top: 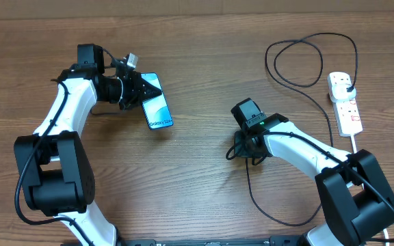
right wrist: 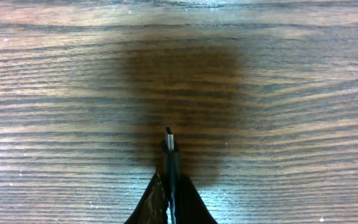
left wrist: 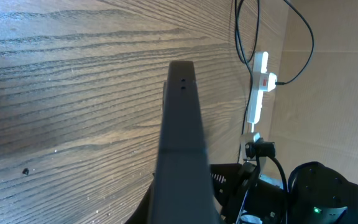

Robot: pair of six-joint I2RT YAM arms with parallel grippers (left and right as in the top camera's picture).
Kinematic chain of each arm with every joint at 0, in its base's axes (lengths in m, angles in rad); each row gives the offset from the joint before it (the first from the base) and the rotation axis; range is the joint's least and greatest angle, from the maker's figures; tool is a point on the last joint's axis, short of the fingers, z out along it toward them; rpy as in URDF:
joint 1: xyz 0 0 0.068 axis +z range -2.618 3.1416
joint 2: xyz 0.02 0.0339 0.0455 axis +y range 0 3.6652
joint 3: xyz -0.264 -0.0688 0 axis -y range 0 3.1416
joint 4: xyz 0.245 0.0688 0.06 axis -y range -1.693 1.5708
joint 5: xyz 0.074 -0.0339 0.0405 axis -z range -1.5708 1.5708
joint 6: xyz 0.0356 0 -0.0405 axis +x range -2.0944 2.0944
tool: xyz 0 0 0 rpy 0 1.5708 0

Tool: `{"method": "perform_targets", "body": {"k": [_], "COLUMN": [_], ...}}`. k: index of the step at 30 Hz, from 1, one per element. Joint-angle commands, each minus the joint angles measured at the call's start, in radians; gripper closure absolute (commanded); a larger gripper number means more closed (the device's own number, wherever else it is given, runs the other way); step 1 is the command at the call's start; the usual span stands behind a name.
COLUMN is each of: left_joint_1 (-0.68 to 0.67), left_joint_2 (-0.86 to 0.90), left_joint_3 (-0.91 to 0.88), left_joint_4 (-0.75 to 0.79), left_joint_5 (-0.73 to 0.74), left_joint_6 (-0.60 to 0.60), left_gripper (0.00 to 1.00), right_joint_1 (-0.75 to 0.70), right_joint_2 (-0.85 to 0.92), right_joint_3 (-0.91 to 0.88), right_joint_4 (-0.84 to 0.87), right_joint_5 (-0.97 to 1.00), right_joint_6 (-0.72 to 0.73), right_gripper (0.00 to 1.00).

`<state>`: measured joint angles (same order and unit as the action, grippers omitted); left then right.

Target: Plug charger to phone and switch on socket

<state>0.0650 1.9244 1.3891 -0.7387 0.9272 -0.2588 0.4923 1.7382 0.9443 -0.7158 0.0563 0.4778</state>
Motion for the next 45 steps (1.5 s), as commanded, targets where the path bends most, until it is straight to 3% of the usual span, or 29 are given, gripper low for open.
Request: {"method": "perform_targets", "body": {"k": [1, 11, 13, 16, 21, 32, 45], "left_joint_1": [-0.005, 0.048, 0.048, 0.043, 0.02, -0.094, -0.108], "left_joint_2": [-0.015, -0.015, -0.015, -0.015, -0.016, -0.023, -0.025], "left_joint_3": [0.021, 0.021, 0.021, 0.021, 0.021, 0.026, 0.081], "left_joint_4": [-0.006, 0.056, 0.057, 0.065, 0.062, 0.066, 0.067], "left_joint_5": [0.061, 0.44, 0.522, 0.653, 0.653, 0.653, 0.653], "left_joint_6": [0.013, 0.113, 0.161, 0.224, 0.234, 0.206, 0.071], "left_gripper": [0.96, 0.96, 0.96, 0.96, 0.96, 0.96, 0.96], "right_joint_1": [-0.003, -0.143, -0.174, -0.185, -0.173, -0.098, -0.072], "right_joint_2": [0.062, -0.187, -0.222, -0.224, -0.223, -0.224, -0.223], "right_joint_3": [-0.043, 0.025, 0.025, 0.025, 0.024, 0.024, 0.024], "right_joint_4": [-0.024, -0.05, -0.068, -0.066, 0.031, 0.12, 0.304], "right_joint_5": [0.001, -0.449, -0.674, -0.892, -1.186, -1.29, -1.228], "right_joint_6": [-0.015, -0.259, -0.386, -0.463, -0.513, -0.492, -0.191], "right_gripper": [0.96, 0.96, 0.96, 0.96, 0.96, 0.96, 0.96]}}
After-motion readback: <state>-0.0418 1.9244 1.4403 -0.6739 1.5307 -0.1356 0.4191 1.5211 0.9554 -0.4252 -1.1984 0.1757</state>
